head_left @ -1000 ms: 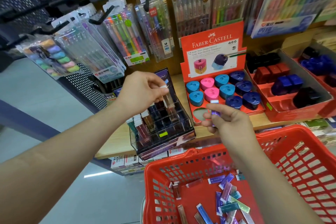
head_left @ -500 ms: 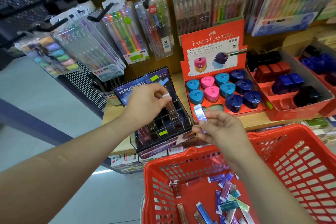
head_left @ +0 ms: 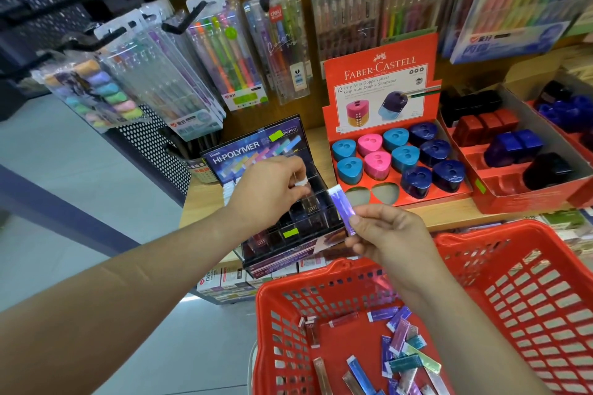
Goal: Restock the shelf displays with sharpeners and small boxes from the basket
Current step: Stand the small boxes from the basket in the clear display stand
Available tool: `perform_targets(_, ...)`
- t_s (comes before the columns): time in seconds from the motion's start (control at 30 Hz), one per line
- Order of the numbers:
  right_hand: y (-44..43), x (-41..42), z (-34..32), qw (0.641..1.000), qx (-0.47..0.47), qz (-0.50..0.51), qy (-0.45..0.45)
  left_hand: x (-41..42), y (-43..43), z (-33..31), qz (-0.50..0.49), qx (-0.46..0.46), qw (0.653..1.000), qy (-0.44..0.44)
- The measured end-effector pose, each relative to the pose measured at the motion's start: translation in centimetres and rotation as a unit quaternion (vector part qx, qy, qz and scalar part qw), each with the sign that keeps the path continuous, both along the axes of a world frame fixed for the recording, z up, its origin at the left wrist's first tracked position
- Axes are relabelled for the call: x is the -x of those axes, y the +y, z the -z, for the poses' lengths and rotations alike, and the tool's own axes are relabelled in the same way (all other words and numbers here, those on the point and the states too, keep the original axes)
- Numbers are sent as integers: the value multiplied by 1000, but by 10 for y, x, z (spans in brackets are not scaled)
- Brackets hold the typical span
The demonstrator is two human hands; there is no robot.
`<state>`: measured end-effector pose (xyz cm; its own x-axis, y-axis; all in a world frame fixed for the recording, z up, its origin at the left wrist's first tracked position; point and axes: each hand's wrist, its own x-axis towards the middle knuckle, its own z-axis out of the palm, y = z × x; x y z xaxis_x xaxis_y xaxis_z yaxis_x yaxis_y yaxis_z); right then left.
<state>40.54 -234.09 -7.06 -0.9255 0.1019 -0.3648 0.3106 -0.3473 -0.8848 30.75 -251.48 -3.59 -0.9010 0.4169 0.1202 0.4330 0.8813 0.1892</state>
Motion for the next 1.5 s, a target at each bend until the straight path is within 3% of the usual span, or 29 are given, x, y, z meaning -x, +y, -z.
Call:
perform_targets(0.13, 0, 0, -3, 999, 36, 2, 2, 0, -2, -6, 14, 68, 997, 34)
perform_targets(0.17, 0, 0, -4, 999, 42, 3, 1, -1, -2, -10, 8, 42, 999, 23)
perform_targets(0.23, -2, 1, -6, 999, 32, 2, 6, -6, 1, -26, -38, -112, 990, -74)
perform_targets(0.3, -4, 3, -10, 1000, 11, -6, 24, -10, 3, -47, -92, -286, 924, -235)
perform_targets(0.33, -6, 4, -14, 999, 4, -10, 36, -11, 3, -57, -90, -322, 895, -294)
perform_targets(0.43, -13, 4, -28, 996, -25, -28, 84, -17, 0, -77, -45, -317, 882, -346)
perform_targets(0.53, -20, 5, -43, 992, -31, -25, 118, -18, -8, -84, -58, -349, 879, -321)
perform_targets(0.63, -18, 6, -46, 993, -32, -6, 114, -9, -28, -84, -115, -391, 882, -237)
perform_targets(0.83, -11, 10, -15, 976, -209, -31, 56, 3, -59, -61, -166, -266, 941, -125)
perform_targets(1.07, -20, 11, 10, 929, -335, -136, 82, 9, -61, -46, -180, -222, 955, -84)
perform_targets(1.17, -18, 11, 12, 913, -371, -137, 97, 10, -64, -48, -189, -224, 953, -74)
perform_targets(1.33, -15, 9, 15, 896, -404, -145, 116, 12, -80, -60, -193, -302, 927, -111)
perform_targets(1.5, -18, 5, 19, 883, -425, -144, 139, 8, -82, -55, -170, -276, 939, -112)
